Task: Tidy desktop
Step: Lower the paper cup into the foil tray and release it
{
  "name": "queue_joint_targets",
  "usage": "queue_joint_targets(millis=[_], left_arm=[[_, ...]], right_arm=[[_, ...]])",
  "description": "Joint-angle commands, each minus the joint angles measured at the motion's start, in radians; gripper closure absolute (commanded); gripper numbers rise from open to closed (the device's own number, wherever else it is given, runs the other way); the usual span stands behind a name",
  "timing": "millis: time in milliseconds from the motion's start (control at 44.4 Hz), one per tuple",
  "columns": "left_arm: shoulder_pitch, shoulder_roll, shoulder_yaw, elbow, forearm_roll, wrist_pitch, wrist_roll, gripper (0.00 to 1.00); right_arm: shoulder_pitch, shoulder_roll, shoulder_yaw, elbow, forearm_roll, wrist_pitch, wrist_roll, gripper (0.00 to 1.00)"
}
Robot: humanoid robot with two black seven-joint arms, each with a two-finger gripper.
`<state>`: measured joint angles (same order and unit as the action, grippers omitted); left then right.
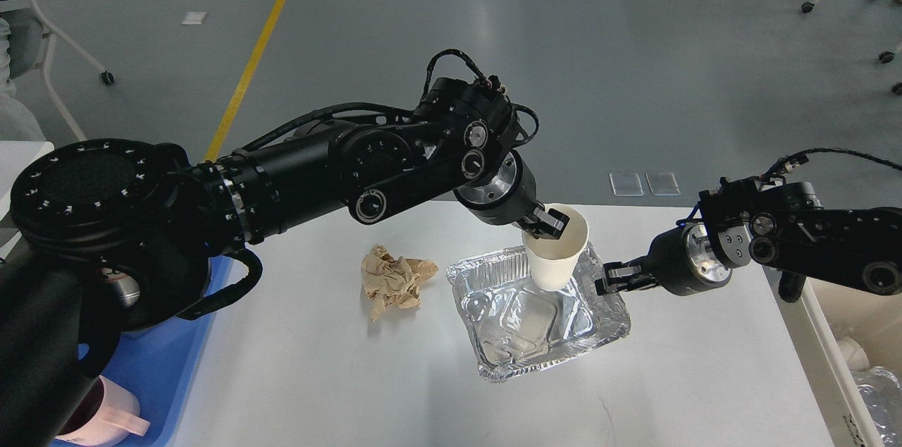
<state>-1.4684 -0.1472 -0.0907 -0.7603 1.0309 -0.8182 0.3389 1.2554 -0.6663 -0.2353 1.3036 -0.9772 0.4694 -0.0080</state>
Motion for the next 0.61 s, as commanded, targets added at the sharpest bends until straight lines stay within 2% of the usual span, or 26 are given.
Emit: queue_joint_targets(millis=[0,135,293,338,383,585], left_arm=[[0.006,-0.002,0.035,0.007,0.000,0.028,0.000,0.94],[0.013,-0.025,0.037,0.012,-0.002,0.044,0.000,0.91],[0.017,-0.035,0.031,0.022,-0.009,0.063,-0.001,0.76],[0.017,-0.035,0.031,0.022,-0.009,0.067,-0.001,0.74],[0.017,-0.035,0.029,0.022,-0.014,0.071,-0.001,0.66],[0.014,-0.048,0.025,0.022,-0.020,0.074,-0.001,0.55]], right_arm=[[0.004,0.001,0.001,0.000,0.000,0.000,0.000,1.00],[0.006,0.002,0.002,0.000,0.000,0.000,0.000,1.00],[0.007,0.002,0.001,0.002,0.002,0.000,0.000,1.00],[0.007,0.002,0.001,0.002,0.002,0.000,0.000,1.00],[0.007,0.002,0.001,0.000,0.002,0.000,0.000,1.00],[0.007,0.001,0.001,0.002,0.002,0.000,0.000,1.00]])
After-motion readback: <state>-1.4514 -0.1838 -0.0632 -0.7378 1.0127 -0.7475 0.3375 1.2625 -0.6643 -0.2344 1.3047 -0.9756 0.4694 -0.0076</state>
